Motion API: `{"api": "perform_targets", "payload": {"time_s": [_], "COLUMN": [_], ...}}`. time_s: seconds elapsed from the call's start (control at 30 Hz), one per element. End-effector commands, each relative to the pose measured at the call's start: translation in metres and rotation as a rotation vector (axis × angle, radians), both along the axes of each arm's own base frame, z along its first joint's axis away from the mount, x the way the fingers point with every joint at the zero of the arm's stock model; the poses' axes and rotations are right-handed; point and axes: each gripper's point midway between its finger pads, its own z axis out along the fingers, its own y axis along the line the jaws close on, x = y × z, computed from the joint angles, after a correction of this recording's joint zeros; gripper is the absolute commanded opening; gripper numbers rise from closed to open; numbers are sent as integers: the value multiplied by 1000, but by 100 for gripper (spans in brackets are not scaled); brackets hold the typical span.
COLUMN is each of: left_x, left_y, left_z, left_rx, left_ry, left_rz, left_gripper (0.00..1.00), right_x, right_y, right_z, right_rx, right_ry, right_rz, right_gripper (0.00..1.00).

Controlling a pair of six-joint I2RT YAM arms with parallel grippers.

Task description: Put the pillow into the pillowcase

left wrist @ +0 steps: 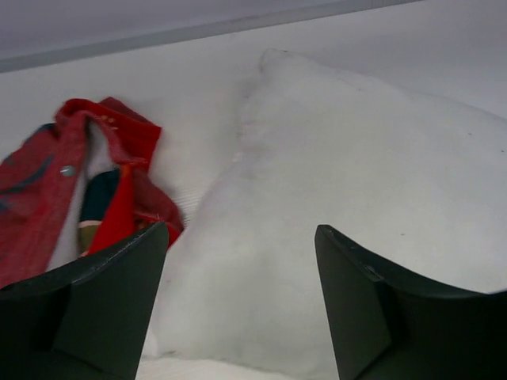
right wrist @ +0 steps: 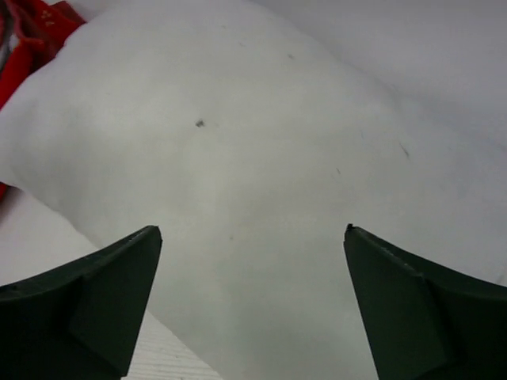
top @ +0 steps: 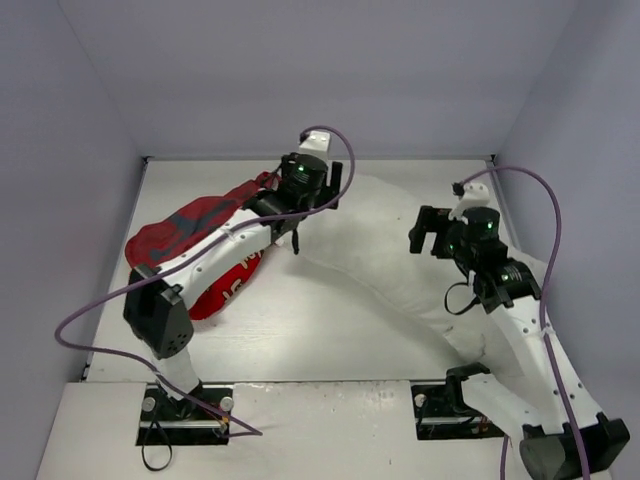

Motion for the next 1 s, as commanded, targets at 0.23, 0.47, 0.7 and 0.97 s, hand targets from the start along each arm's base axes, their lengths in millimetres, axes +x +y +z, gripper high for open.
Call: {"api": "perform_targets", "payload": {"time_s": [0.23,0.47,0.7,0.97], "left_x": [-50,-106,-128,-123], "left_y": [166,212,246,262], "left_z": [49,20,-9,-23], "left_rx": [67,122,179,207], "left_ry": [-61,2,70,113], "left_rz": [189,213,264,312], "left_gripper": [71,71,73,74], "right_x": [80,120,129,90], "right_y": [81,111,139,161], "right_z": [43,19,-73,-179], "right_rx": [-236,-333,-249,-68], "right_ry": [-181,-155,56,360], "right_rz": [549,699,824,848], "right_gripper": [100,100,100,90]}}
